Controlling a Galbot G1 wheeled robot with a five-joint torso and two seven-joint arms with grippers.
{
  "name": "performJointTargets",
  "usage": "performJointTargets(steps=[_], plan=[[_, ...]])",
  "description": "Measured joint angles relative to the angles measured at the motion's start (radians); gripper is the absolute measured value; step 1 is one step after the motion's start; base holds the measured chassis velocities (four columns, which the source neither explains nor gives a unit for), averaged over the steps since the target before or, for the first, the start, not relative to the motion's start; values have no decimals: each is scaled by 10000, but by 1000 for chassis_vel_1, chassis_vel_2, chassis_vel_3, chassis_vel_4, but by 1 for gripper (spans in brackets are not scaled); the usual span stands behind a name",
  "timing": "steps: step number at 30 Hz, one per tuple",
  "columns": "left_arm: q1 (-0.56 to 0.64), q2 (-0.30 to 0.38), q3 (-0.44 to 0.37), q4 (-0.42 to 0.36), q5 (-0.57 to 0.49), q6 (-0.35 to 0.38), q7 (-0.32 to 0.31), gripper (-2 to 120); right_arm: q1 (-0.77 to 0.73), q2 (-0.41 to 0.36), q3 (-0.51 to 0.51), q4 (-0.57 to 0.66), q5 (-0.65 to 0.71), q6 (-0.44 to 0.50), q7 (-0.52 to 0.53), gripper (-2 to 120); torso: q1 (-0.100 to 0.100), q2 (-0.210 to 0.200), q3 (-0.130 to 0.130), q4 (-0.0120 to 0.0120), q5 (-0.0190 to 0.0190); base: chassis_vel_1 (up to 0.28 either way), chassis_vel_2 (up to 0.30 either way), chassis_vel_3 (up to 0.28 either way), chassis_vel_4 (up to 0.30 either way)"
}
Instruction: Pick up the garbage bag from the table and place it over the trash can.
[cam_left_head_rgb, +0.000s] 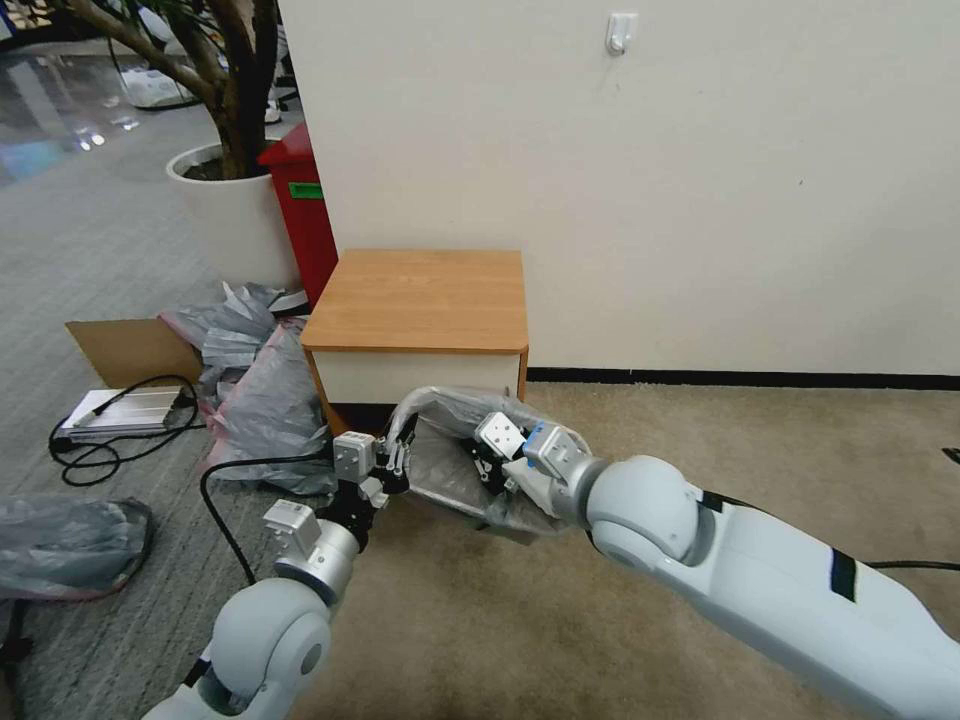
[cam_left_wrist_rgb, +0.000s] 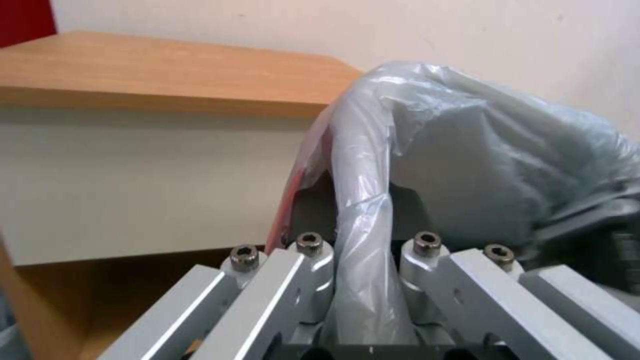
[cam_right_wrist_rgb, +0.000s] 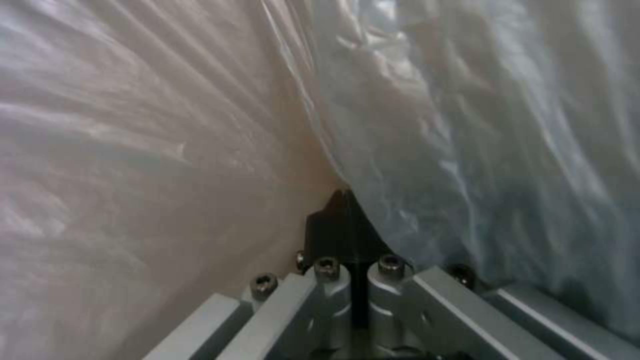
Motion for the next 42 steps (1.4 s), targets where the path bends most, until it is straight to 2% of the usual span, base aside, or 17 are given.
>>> performJointTargets(steps=[10,18,22,35,42], plan=[[77,-194,211,-137,115,12,53,8,476,71,-717,-382,93,15,741,0,-1,0,0,0,1,0,0,0,0],[60,-242,70,-158,-47,115,-18,8,656,-440,-1135,-392,-114,21,645,0,0,0,0,-1,1,0,0,0,0],[7,-317,99,-139,-11,175,-28,8,1225,-801,-1659,-342,-87,23,458,0,-1,0,0,-2,1,0,0,0,0],[-160,-46,139,-290,278,538,-5,8,2750,-748,-3205,-687,582,17,803,0,-1,0,0,0,0,0,0,0,0],[-281,60,55,-414,272,749,-3,8,2970,-645,-3510,-841,732,13,828,0,-1,0,0,0,0,0,0,0,0]])
